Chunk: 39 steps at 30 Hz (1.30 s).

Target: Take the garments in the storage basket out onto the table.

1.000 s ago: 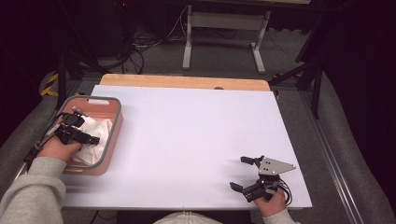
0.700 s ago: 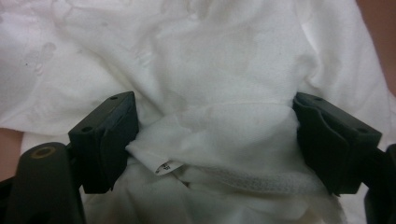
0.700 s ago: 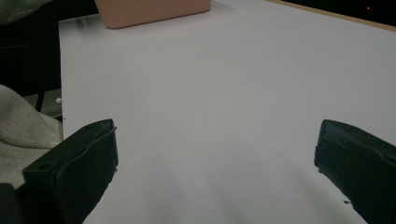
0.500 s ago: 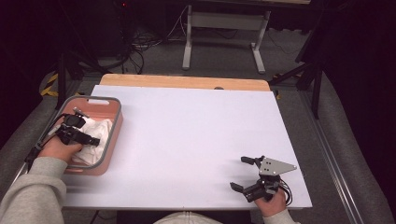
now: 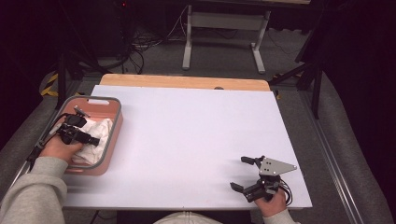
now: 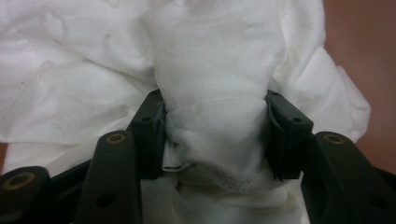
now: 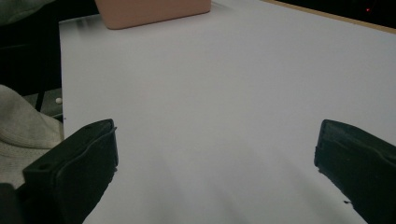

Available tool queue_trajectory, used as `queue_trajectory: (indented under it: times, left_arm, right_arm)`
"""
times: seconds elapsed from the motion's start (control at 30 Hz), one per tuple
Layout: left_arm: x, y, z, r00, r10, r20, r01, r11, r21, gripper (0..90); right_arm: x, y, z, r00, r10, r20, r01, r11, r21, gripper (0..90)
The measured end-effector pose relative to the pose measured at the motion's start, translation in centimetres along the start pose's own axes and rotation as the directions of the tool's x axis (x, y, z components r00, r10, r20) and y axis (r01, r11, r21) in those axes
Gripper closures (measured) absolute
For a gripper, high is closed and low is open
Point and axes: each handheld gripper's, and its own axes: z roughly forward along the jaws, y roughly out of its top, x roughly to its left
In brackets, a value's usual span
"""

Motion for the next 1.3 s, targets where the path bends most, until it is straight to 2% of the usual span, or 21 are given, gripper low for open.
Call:
queue_trajectory:
  times: [0.17, 0.43, 0.6, 0.67, 0.97, 1.03, 1.13, 1.3]
  left_arm:
    - [-0.1, 0.1, -0.1, 1.0, -0.002, 0.005, 0.002, 1.0, 0.002, 55.9]
    - [-0.1, 0.1, -0.4, 0.9998, -0.019, 0.008, 0.019, 0.9998, -0.003, 57.7]
    - [-0.3, 0.1, -0.7, 0.9998, -0.015, -0.01, 0.015, 0.9998, -0.014, 58.6]
    - [-0.6, 0.0, -1.0, 0.9996, -0.014, -0.026, 0.013, 0.9994, -0.032, 58.7]
    - [-1.0, -0.4, -2.5, 0.9991, -0.012, -0.041, 0.008, 0.9947, -0.102, 58.5]
    - [-1.0, -0.6, -2.9, 0.9992, -0.017, -0.037, 0.012, 0.9915, -0.13, 58.5]
    - [-0.9, -1.0, -3.8, 0.999, -0.018, -0.041, 0.01, 0.9811, -0.193, 58.2]
    - [-0.9, -1.3, -4.6, 0.9989, -0.024, -0.041, 0.013, 0.9682, -0.25, 58.1]
  right_arm:
    - [0.0, 0.0, 0.0, 1.0, 0.001, 0.002, -0.001, 1.0, 0.0, 0.2]
    - [0.0, 0.0, 0.0, 1.0, 0.001, 0.0, -0.001, 1.0, 0.002, 0.2]
    - [0.0, 0.0, 0.1, 1.0, 0.002, 0.003, -0.002, 1.0, 0.002, 0.2]
    - [0.0, 0.0, 0.1, 1.0, 0.001, 0.002, -0.001, 1.0, 0.004, 0.2]
    - [0.0, 0.0, 0.1, 1.0, 0.001, 0.002, -0.001, 1.0, 0.005, 0.2]
    - [0.0, 0.0, 0.1, 1.0, 0.002, 0.002, -0.002, 1.0, 0.005, 0.2]
    - [0.0, 0.0, 0.1, 1.0, 0.002, 0.003, -0.002, 1.0, 0.006, 0.2]
    - [0.0, 0.0, 0.1, 1.0, 0.003, 0.003, -0.003, 1.0, 0.008, 0.2]
